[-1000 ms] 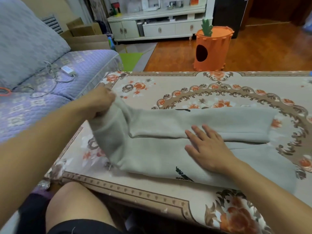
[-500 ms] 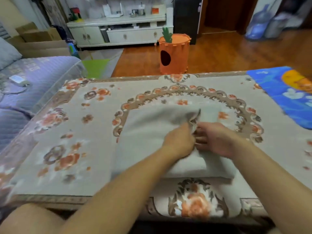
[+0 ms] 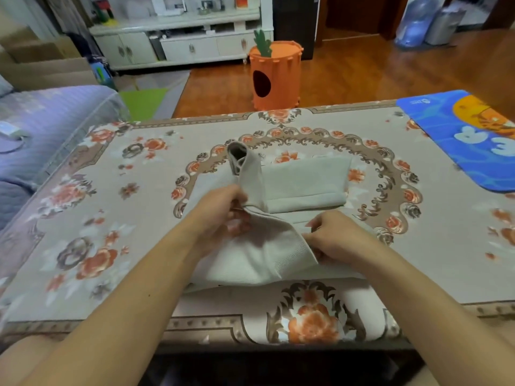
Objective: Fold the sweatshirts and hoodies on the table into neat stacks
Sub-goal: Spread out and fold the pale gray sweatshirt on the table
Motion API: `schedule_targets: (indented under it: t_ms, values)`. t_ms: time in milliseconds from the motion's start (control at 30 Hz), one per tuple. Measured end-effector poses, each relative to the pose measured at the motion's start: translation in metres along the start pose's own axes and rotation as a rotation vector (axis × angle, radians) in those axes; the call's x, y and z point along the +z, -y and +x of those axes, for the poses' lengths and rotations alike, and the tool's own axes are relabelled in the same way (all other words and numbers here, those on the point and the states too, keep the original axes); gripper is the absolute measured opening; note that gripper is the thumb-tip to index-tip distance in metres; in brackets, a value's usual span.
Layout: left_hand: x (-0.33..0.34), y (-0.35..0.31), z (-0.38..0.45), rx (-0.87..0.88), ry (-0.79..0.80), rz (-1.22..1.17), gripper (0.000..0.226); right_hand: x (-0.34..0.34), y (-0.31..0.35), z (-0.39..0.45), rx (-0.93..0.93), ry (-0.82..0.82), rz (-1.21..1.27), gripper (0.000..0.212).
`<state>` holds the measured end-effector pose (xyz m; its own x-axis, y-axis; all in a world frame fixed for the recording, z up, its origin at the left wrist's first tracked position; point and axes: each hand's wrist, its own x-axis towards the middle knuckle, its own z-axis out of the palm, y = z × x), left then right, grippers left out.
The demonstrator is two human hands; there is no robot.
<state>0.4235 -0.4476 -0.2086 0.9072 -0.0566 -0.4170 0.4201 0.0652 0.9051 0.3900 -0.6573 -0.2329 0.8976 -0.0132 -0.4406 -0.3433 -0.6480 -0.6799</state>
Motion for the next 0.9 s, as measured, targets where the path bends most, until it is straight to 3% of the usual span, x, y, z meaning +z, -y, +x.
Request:
schedule_targets:
  t_ms: [100, 200, 300, 367, 467, 567, 700, 767, 833, 900]
  values:
    - [0.003, -0.001, -0.004, -0.036, 0.018, 0.030, 0.006, 0.002, 0.003, 0.010, -0.031, -0.116, 0.111, 0.017]
    - [0.020, -0.014, -0.002, 0.064, 0.023, 0.215, 0.012, -0.002, 0.004, 0.024, -0.089, -0.252, 0.256, 0.007]
    - [0.050, -0.018, 0.007, 0.208, 0.015, 0.568, 0.017, 0.003, -0.003, 0.034, -0.012, -0.182, 0.373, 0.007]
    - [0.070, 0.003, 0.014, 0.251, 0.099, 0.900, 0.015, 0.003, -0.007, 0.036, 0.061, -0.125, 0.555, 0.009]
    - [0.084, 0.037, 0.018, 0.349, 0.154, 1.189, 0.011, -0.010, -0.006, 0.034, 0.197, 0.056, 0.871, 0.042]
    - [0.070, 0.043, 0.019, 0.409, 0.232, 1.057, 0.015, -0.015, 0.010, 0.037, 0.238, 0.081, 0.695, 0.055]
    - [0.043, 0.035, 0.005, 0.415, 0.455, 0.927, 0.022, 0.011, 0.030, 0.060, 0.154, -0.263, 0.076, 0.051]
    - [0.026, 0.035, -0.003, 0.405, 0.370, 0.958, 0.024, 0.024, 0.024, 0.062, 0.071, -0.390, -0.079, 0.039]
    - [0.001, 0.038, -0.011, 0.470, 0.096, 0.935, 0.028, 0.031, 0.015, 0.056, -0.057, -0.475, -0.164, 0.027]
    - [-0.027, 0.042, -0.018, 0.603, -0.221, 0.876, 0.027, 0.025, 0.019, 0.047, -0.176, -0.555, -0.171, 0.029]
